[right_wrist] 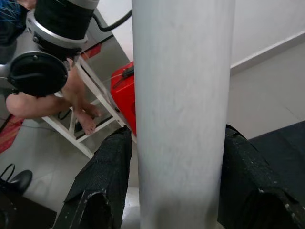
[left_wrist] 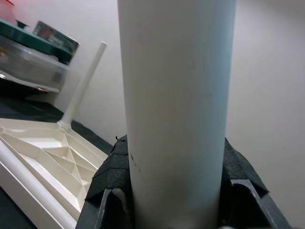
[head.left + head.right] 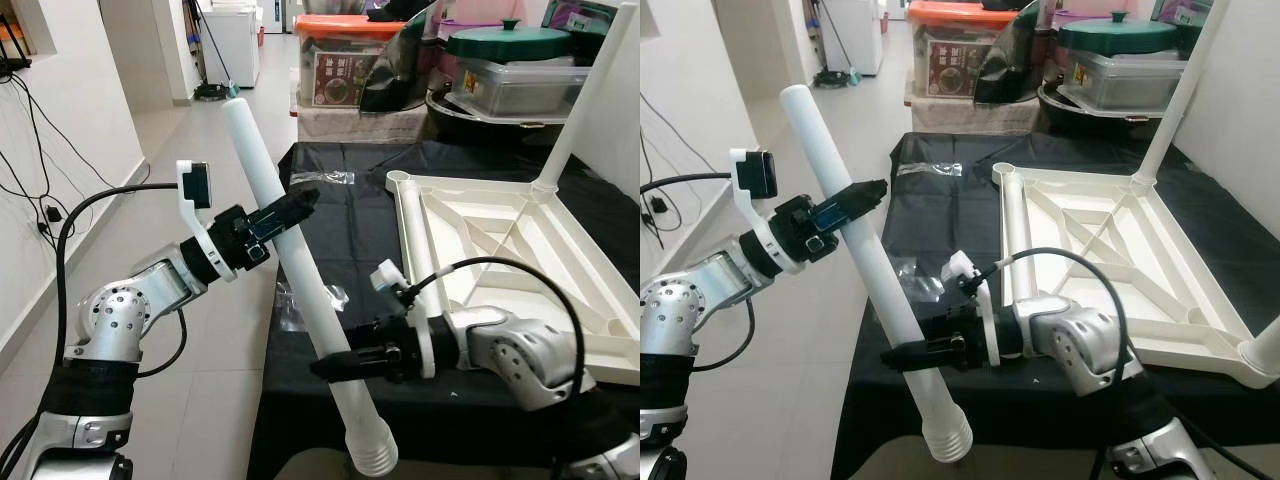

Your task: Building children table

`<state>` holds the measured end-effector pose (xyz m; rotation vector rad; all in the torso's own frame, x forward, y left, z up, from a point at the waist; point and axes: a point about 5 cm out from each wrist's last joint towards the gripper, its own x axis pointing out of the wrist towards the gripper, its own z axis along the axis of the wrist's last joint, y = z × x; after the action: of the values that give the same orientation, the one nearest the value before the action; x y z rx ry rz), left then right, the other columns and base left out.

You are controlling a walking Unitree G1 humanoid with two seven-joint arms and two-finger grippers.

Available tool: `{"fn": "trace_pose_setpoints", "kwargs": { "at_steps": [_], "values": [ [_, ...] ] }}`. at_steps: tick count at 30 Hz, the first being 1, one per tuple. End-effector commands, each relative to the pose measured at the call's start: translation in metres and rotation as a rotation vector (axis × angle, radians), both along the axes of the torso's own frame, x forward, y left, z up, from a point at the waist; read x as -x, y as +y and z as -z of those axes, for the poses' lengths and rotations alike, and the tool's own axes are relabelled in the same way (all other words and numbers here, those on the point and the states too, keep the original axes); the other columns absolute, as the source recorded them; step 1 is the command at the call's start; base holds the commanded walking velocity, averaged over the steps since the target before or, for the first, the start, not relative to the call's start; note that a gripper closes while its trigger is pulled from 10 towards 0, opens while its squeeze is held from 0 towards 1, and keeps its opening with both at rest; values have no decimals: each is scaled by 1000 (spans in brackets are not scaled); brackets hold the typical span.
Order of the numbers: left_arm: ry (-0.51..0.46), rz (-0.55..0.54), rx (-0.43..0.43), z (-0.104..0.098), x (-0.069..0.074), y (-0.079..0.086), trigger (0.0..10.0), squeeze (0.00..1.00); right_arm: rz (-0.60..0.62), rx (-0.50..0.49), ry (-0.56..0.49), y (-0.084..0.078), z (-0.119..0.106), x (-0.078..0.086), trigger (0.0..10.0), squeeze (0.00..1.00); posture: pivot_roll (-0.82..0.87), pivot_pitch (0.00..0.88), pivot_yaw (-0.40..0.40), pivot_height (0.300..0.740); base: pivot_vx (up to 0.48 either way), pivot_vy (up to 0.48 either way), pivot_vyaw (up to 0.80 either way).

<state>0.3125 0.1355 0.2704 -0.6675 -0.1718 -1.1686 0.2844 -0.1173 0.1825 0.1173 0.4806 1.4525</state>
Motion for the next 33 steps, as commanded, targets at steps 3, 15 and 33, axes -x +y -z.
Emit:
{"fn": "trace_pose_setpoints", "kwargs": {
  "at_steps": [3,15,33],
  "values": [
    [-47,-29,10,-11,-2,4,10000,0,23,33,-10,4,2,-5,10000,0,65,6,-24,740,0,0,0],
    [-56,-34,16,-9,-7,2,10000,0,68,15,-45,20,-4,-16,10000,0,54,0,-18,740,0,0,0],
    [-86,-38,20,-11,-15,-4,10000,0,95,73,-51,39,5,-21,10000,0,54,2,-20,740,0,0,0]
  ]
}}
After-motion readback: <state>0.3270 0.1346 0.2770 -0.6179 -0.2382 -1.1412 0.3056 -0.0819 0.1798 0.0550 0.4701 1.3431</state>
